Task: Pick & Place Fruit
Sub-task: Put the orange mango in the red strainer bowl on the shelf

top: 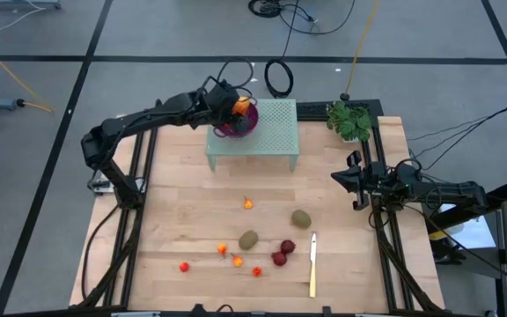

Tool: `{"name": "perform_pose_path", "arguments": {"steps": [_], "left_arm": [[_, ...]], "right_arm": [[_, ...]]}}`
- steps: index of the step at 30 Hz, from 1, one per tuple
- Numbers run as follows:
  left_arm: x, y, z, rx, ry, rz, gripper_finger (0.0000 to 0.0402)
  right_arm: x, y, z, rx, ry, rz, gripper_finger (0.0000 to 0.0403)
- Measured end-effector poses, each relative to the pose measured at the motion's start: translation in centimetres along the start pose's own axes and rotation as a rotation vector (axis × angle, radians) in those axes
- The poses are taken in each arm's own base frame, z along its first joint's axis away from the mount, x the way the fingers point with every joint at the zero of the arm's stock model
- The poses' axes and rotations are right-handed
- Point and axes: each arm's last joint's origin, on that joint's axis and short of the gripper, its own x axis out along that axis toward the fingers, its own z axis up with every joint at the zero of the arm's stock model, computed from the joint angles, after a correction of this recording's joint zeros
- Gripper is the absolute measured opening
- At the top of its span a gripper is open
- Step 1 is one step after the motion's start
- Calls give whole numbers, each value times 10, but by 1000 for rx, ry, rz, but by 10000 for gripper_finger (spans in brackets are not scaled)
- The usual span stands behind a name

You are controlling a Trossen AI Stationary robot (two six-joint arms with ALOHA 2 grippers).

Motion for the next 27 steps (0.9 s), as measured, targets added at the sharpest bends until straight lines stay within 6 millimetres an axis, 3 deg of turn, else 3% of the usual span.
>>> {"name": "perform_pose_path", "arguments": {"steps": [19, 27], "left_arm": [[2, -3, -2, 65, 14, -5, 220], [2, -3, -2, 95, 16, -4, 247]], "right_arm": [[0, 0, 0, 0, 0, 0, 0], [0, 0, 0, 0, 0, 0, 0]]}}
